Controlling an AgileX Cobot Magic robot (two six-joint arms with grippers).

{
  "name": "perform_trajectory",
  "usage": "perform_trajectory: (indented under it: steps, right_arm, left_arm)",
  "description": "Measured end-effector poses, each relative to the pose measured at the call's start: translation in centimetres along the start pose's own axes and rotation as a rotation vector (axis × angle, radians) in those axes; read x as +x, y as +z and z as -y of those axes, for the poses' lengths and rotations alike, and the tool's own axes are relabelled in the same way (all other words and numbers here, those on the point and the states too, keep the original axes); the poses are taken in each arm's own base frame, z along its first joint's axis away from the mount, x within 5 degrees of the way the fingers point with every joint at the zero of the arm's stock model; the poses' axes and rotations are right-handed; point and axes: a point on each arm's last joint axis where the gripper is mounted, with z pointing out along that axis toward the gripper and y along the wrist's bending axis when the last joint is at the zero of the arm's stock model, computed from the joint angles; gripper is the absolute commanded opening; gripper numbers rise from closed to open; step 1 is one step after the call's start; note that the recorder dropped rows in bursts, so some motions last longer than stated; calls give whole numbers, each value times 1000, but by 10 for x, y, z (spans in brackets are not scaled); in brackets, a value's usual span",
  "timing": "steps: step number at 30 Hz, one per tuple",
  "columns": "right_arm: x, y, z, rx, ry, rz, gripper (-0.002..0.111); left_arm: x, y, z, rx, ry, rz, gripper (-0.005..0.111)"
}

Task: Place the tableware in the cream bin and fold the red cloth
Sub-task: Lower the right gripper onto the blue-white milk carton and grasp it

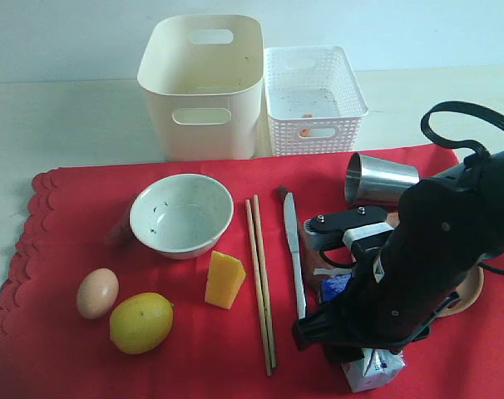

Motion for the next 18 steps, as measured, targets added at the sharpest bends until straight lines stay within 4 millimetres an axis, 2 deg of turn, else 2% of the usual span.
perform_trajectory:
  steps: [7,18]
  right_arm:
    - [4,-14,0,-13,-6,7,0]
    - [13,-59,-2,-78,-24,125,0]
  left_arm:
    - [0,0,0,0,0,0,0]
    - [0,0,0,0,0,0,0]
